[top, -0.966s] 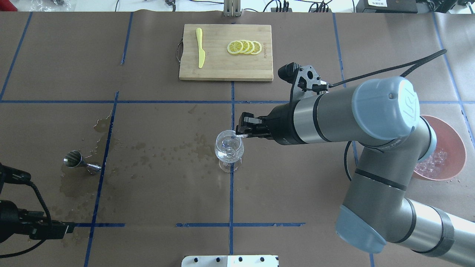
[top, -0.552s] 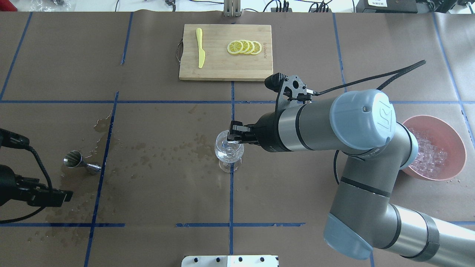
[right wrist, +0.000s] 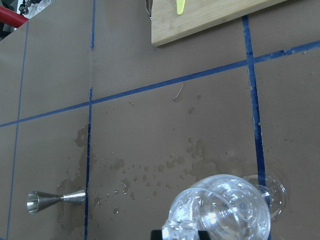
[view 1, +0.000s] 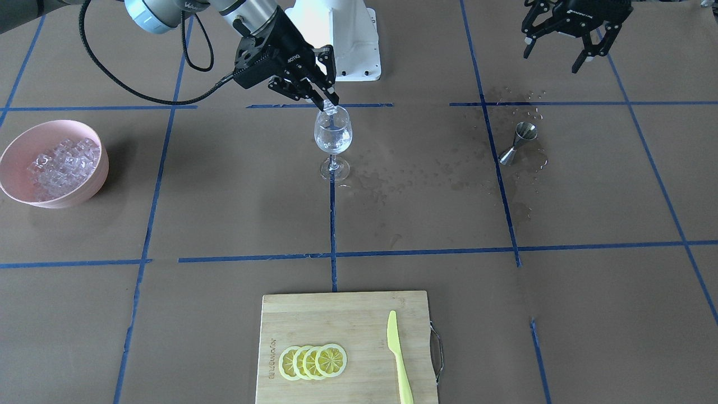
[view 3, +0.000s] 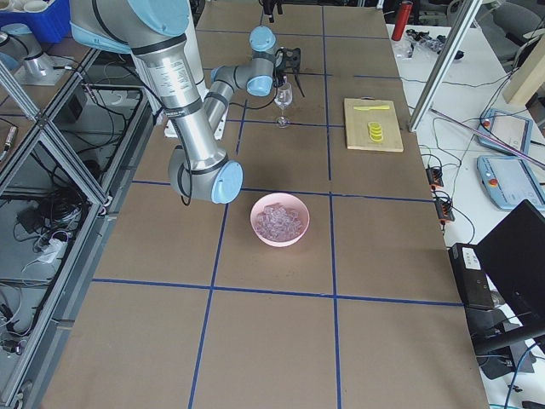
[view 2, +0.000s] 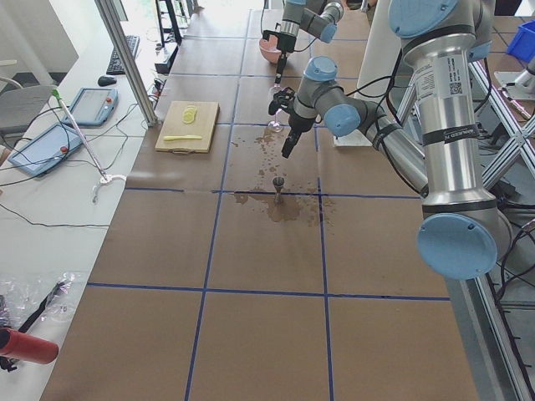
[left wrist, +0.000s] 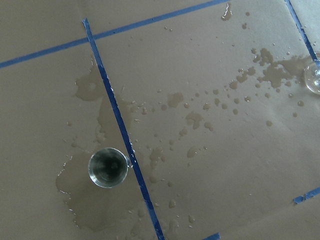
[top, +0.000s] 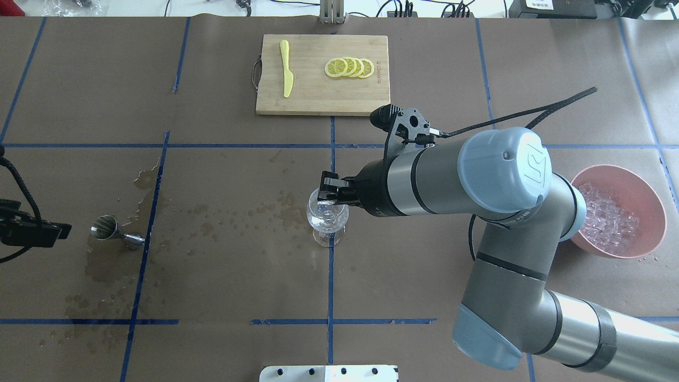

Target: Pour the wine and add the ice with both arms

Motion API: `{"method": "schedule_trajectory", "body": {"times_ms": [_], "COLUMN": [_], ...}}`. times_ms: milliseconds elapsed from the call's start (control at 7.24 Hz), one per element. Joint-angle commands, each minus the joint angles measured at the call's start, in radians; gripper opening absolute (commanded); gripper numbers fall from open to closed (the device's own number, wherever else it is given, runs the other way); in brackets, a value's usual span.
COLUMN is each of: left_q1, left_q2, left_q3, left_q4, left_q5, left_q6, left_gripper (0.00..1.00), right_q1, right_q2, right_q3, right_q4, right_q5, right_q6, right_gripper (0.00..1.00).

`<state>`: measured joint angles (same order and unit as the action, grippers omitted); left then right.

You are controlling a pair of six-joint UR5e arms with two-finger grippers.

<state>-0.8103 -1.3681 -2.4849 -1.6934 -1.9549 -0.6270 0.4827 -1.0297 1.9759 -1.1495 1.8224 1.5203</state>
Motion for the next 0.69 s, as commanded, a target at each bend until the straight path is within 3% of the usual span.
{"method": "schedule_trajectory", "body": {"times_ms": [0,138,276,552], "left_q1": [-0.132,-0.185,-0.24,-0.379], "left_q2": [-0.084,-0.145,-0.207,-0.305], "left_q3": [0.015,0.029,0.055,0.169], "left_q4": [0.134,0.221,0.292,0.357], "left_q5": [-0.012,-0.012,-0.012,-0.015], "left_q6": [0.174,0.256,0.333,0.526], "left_gripper": [1.0,1.0,1.0,1.0], "right_q1": [0.0,0.001,0.001,0.014], "right_q2": [0.014,0.014,0.013,0.014], "right_q3": [-0.005,-0.005,-0.005,0.017], "right_q4": [-0.003,-0.003,-0.003,-0.009], "right_q5": [-0.002,-0.009,-0.024,-0.022], "right_q6": [0.038,0.038,0.038,0.037], "right_gripper": [0.58,0.87,0.95,0.99]}}
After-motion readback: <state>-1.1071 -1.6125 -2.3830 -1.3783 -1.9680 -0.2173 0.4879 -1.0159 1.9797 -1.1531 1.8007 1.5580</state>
